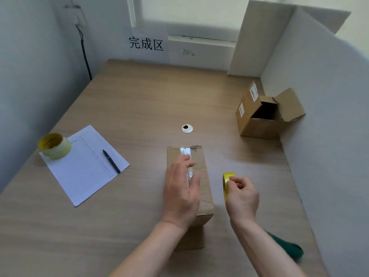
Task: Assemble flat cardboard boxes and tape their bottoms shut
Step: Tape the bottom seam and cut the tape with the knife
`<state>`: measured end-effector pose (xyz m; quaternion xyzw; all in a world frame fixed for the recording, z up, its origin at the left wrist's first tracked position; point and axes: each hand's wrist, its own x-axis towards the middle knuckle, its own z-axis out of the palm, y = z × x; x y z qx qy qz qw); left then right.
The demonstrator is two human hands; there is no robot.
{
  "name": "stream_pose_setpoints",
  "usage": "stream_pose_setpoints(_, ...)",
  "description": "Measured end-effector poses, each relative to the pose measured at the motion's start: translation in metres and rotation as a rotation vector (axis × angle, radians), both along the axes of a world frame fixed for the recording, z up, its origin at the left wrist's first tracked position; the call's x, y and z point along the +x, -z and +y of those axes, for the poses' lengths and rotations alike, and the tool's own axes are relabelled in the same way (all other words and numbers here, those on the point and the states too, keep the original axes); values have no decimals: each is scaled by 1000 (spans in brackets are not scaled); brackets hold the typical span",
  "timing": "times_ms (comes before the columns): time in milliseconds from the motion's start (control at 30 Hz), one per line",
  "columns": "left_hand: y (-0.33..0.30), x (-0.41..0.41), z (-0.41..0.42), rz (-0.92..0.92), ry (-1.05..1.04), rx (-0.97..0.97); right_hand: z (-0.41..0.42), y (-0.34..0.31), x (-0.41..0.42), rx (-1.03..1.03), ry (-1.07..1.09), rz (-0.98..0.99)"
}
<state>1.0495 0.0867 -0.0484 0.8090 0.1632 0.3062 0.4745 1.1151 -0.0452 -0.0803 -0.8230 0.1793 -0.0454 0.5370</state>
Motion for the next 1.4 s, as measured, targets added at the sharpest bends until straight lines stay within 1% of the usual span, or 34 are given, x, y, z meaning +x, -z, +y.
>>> stream_pose_setpoints(33, 6, -8, 10, 13, -67, 49, 8, 2, -2, 13, 7, 6)
stream_pose_setpoints(67, 15, -17, 17, 111, -115, 50, 16, 5, -6, 24, 10, 17)
stream_pose_setpoints(100, 23, -26, 20, 259, -135, -14, 24, 8, -9, 29, 9, 28)
stream_pose_setpoints(133, 30, -33, 18, 400, -117, -128, 32, 11, -13, 21, 5, 35)
stream_pose_setpoints(167, 39, -38, 14, 477, -77, -263, 39, 14, -17, 3, 1, 43)
stream_pose_setpoints(200, 45, -40, 8, 468, -58, -408, 44, 16, -21, -13, 4, 52)
stream_pose_setpoints(233, 48, -40, 3, 417, -73, -526, 46, 20, -23, -13, 19, 64)
stream_pose_setpoints(300, 55, -36, -1, 298, -135, -654, 47, 28, -24, 27, 62, 101)
stream_pose_setpoints(333, 59, -36, 0, 259, -138, -671, 47, 30, -24, 53, 76, 117)
stream_pose_setpoints(367, 60, -38, 1, 241, -109, -646, 47, 31, -23, 73, 82, 124)
stream_pose_setpoints(433, 60, -41, 6, 278, -11, -543, 47, 32, -23, 90, 75, 114)
stream_pose_setpoints(533, 53, -38, 20, 422, 119, -323, 44, 30, -22, 69, 37, 123)
stream_pose_setpoints(600, 41, -30, 42, 504, 220, -154, 36, 28, -19, 96, 23, 138)
stream_pose_setpoints(667, 23, -15, 72, 598, 337, 89, 23, 27, -16, 133, 52, 133)
stream_pose_setpoints(700, 15, -5, 86, 651, 353, 261, 16, 25, -14, 142, 70, 117)
stream_pose_setpoints(733, 7, 5, 94, 690, 327, 420, 8, 23, -12, 145, 86, 95)
stream_pose_setpoints(767, 0, 17, 92, 721, 275, 529, -1, 20, -10, 143, 101, 71)
stream_pose_setpoints(800, -5, 29, 82, 761, 216, 558, -9, 17, -7, 138, 114, 50)
stream_pose_setpoints(833, -8, 38, 66, 812, 167, 520, -15, 15, -5, 132, 120, 33)
stream_pose_setpoints(867, -7, 45, 46, 861, 148, 469, -21, 13, -3, 122, 115, 23)
stream_pose_setpoints(933, 5, 48, 15, 951, 172, 489, -30, 10, 2, 106, 93, 7)
stream_pose_setpoints(1000, 19, 48, 12, 959, 200, 574, -39, 4, 8, 96, 71, -24)
stream_pose_setpoints(1033, 22, 49, 21, 932, 260, 625, -43, 2, 11, 85, 56, -46)
stream_pose_setpoints(1133, 13, 60, 58, 867, 548, 822, -53, -4, 18, 20, -18, -90)
stream_pose_setpoints(1167, 7, 65, 70, 858, 587, 897, -54, -5, 20, 1, -46, -99)
stream_pose_setpoints(1233, -3, 71, 86, 833, 552, 1027, -55, -6, 23, -46, -117, -109)
stream_pose_setpoints(1267, -7, 71, 87, 832, 508, 1015, -54, -7, 24, -77, -153, -112)
stream_pose_setpoints(1300, -10, 69, 81, 828, 454, 931, -52, -6, 26, -103, -182, -115)
stream_pose_setpoints(1367, -9, 63, 53, 786, 283, 694, -48, -4, 29, -125, -203, -111)
stream_pose_setpoints(1400, -7, 59, 37, 778, 198, 627, -45, -2, 30, -116, -198, -101)
